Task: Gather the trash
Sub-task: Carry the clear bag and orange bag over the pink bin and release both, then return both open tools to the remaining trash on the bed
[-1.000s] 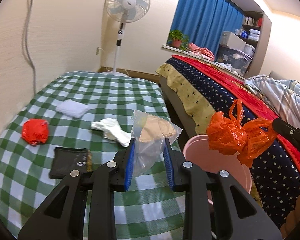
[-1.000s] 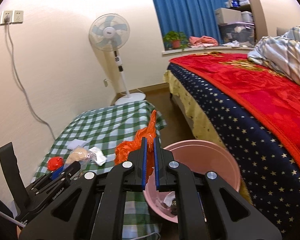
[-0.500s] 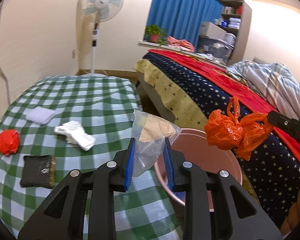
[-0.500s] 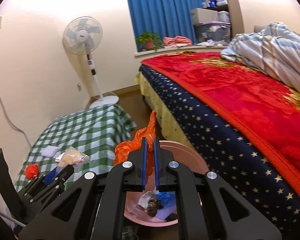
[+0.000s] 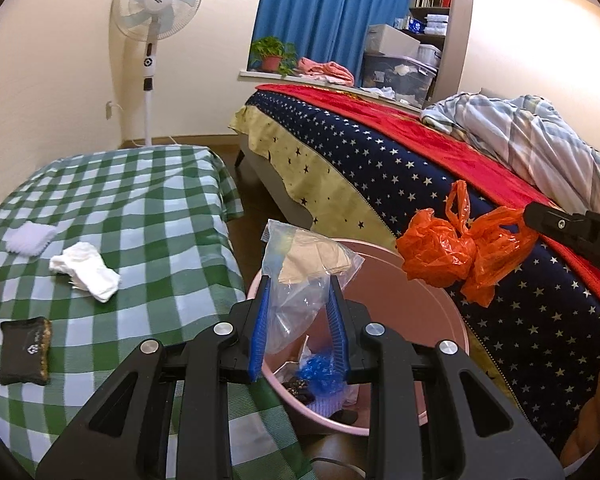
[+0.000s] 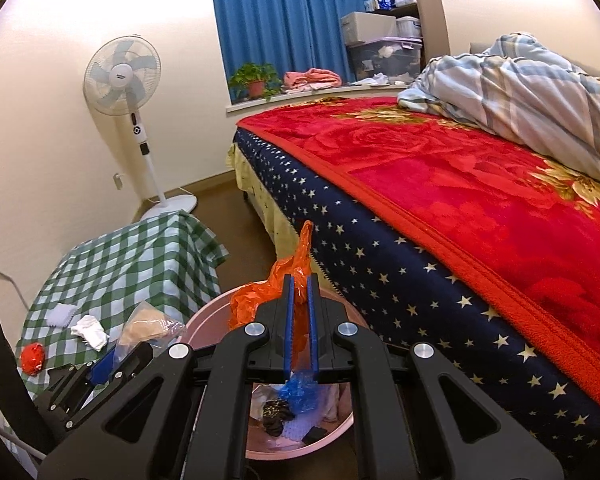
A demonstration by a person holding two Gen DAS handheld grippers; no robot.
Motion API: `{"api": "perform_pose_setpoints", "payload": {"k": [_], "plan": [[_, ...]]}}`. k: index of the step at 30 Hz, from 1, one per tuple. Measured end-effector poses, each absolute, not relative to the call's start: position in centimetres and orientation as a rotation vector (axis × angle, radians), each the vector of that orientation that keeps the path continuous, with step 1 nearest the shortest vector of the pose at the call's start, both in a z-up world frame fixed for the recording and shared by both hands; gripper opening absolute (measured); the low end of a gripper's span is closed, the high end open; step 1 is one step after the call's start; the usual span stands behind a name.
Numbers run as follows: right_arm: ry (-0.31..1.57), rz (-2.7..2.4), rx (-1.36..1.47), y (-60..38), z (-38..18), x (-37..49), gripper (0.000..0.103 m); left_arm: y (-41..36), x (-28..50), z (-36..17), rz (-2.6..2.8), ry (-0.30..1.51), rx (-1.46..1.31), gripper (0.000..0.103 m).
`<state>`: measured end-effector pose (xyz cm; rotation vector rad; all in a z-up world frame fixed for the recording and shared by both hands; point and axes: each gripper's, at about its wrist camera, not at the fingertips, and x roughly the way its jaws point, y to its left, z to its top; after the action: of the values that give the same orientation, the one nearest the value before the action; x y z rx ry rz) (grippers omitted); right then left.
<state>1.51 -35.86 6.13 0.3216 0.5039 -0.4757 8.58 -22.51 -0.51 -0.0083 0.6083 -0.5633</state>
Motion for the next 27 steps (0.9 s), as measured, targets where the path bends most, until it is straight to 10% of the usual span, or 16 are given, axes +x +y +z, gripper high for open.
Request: {"api": "perform_pose_setpoints", "payload": {"k": [12,17,27], "plan": [[0.530,-0.501,0.333,-36.7,5.0,2.0,0.008,-24.5,9.4,-2.3,-0.608,0.655,-0.026,0.027],[0.539,-0.513,0.367,-37.0,4.5,2.1,0.043,-24.4,9.9,-2.7,-0.612,0.680,-0.048,0.045],[0.517,-0.483,0.355,-36.0,5.1,2.0,0.044,-22.7,9.3,-1.4,-0.587,0.649,-0.037,0.045]]}}
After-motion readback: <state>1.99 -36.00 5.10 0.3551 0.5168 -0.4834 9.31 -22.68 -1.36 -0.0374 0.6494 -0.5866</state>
